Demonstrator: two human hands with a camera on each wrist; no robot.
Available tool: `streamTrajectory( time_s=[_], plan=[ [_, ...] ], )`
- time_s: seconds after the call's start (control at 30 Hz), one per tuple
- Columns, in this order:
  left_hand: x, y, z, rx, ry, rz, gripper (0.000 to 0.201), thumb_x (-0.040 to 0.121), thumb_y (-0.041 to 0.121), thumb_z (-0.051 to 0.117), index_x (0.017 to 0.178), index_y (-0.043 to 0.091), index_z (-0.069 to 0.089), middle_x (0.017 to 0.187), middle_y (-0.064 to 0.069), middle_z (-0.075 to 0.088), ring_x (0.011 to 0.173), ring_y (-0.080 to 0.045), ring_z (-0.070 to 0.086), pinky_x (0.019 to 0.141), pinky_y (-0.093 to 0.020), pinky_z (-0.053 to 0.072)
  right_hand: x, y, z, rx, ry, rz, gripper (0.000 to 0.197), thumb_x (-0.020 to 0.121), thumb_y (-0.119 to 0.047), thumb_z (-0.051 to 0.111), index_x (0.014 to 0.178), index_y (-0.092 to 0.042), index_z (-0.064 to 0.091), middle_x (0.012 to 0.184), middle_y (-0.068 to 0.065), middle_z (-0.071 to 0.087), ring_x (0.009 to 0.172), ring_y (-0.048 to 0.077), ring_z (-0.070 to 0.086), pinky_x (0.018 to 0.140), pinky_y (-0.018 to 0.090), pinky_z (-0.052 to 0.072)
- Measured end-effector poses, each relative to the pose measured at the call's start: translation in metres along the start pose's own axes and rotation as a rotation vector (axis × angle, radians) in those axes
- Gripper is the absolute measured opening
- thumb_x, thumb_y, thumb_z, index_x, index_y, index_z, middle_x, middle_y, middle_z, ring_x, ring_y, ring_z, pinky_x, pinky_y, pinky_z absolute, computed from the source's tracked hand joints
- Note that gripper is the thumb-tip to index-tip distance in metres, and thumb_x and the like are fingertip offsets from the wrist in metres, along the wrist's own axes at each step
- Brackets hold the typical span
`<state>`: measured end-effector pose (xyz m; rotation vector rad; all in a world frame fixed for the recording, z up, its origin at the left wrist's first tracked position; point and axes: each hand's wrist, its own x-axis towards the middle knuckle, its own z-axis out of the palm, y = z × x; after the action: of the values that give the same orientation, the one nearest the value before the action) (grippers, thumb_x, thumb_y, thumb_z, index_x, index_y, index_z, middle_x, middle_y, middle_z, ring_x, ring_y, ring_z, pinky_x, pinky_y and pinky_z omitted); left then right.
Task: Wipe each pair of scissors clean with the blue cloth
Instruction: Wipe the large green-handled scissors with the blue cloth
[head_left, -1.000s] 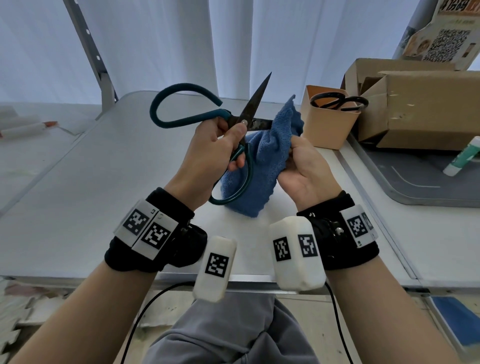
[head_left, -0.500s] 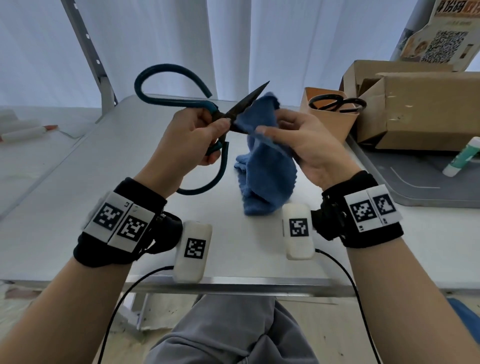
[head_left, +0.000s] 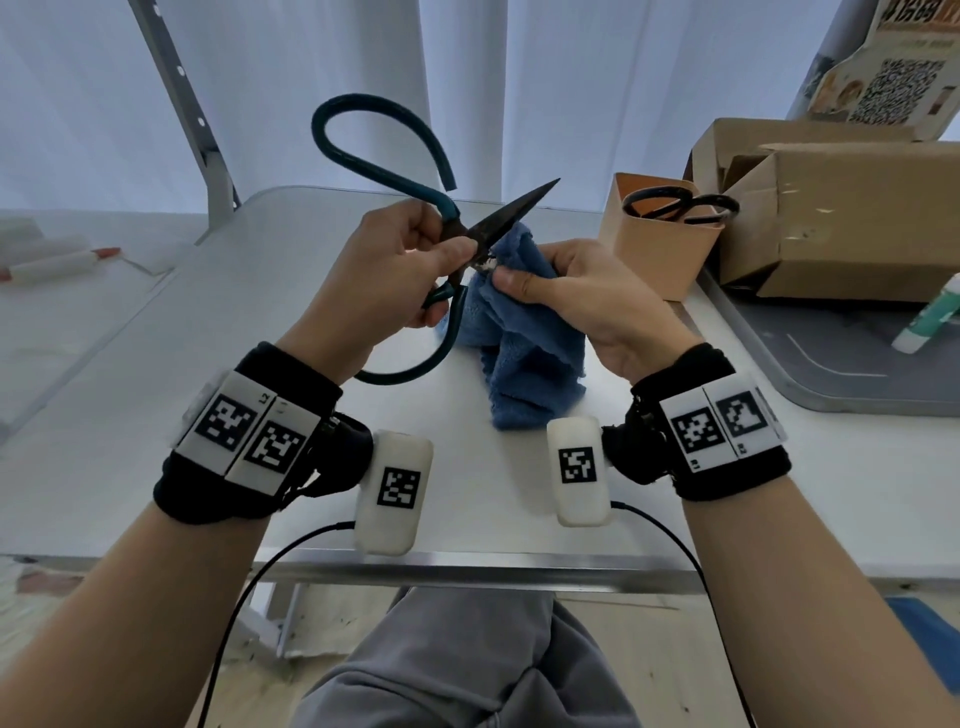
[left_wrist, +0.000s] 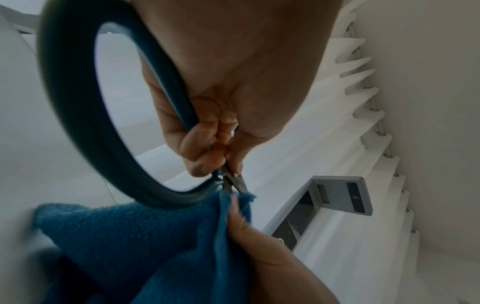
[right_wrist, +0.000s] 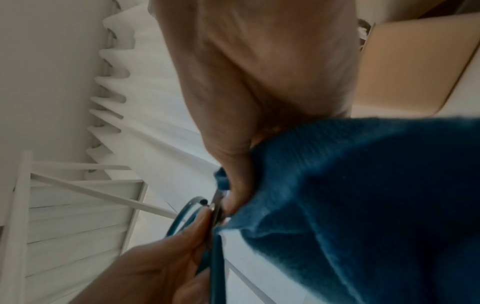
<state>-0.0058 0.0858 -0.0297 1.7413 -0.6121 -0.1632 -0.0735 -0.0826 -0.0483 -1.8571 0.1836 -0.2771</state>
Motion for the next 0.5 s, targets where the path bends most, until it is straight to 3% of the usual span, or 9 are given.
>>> streamTrajectory(
  time_s=[0.13, 0.27, 0.4, 0.5],
  plan=[
    [0.0004, 0.0022, 0.0014, -0.018, -0.025, -0.005, 0.022, 0.096, 0.020, 0.065, 0.079, 0.015, 0.053, 0.082, -0.007, 0.056, 0.062, -0.015, 0.051, 0.055, -0.025, 0.051, -0.0019, 0.0000, 0.0072, 0.124, 0.055, -0.004, 0.022, 0.083, -0.031, 0.079, 0.085, -0.010, 0.075, 0.080, 0.006, 0.074, 0.075, 0.016, 0.070, 0.079, 0.033, 0.056],
    [0.0009, -0.0009, 0.0036, 0.022, 0.013, 0.007, 0.018, 0.095, 0.022, 0.066, 0.090, 0.009, 0.055, 0.088, -0.008, 0.054, 0.061, -0.013, 0.051, 0.055, -0.025, 0.052, -0.0012, 0.0014, 0.0062, 0.125, 0.022, 0.011, 0.025, 0.087, -0.027, 0.076, 0.093, -0.003, 0.076, 0.084, 0.012, 0.074, 0.076, 0.020, 0.067, 0.085, 0.044, 0.055],
    [0.0016, -0.0007, 0.0032, 0.052, 0.012, 0.005, 0.023, 0.096, 0.022, 0.065, 0.101, 0.001, 0.058, 0.088, -0.005, 0.055, 0.059, -0.014, 0.051, 0.059, -0.029, 0.053, -0.0031, 0.0036, 0.0068, 0.145, 0.032, 0.018, 0.024, 0.089, -0.023, 0.073, 0.094, 0.000, 0.075, 0.090, 0.019, 0.074, 0.080, 0.023, 0.067, 0.089, 0.047, 0.055],
    [0.0024, 0.0021, -0.0016, 0.093, -0.023, 0.001, 0.015, 0.095, 0.021, 0.066, 0.096, 0.007, 0.060, 0.086, -0.003, 0.059, 0.060, -0.018, 0.052, 0.064, -0.037, 0.053, -0.0041, 0.0080, 0.0064, 0.161, 0.030, 0.007, 0.019, 0.091, -0.021, 0.070, 0.091, -0.002, 0.075, 0.086, 0.014, 0.073, 0.080, 0.021, 0.067, 0.080, 0.035, 0.056]
  ],
)
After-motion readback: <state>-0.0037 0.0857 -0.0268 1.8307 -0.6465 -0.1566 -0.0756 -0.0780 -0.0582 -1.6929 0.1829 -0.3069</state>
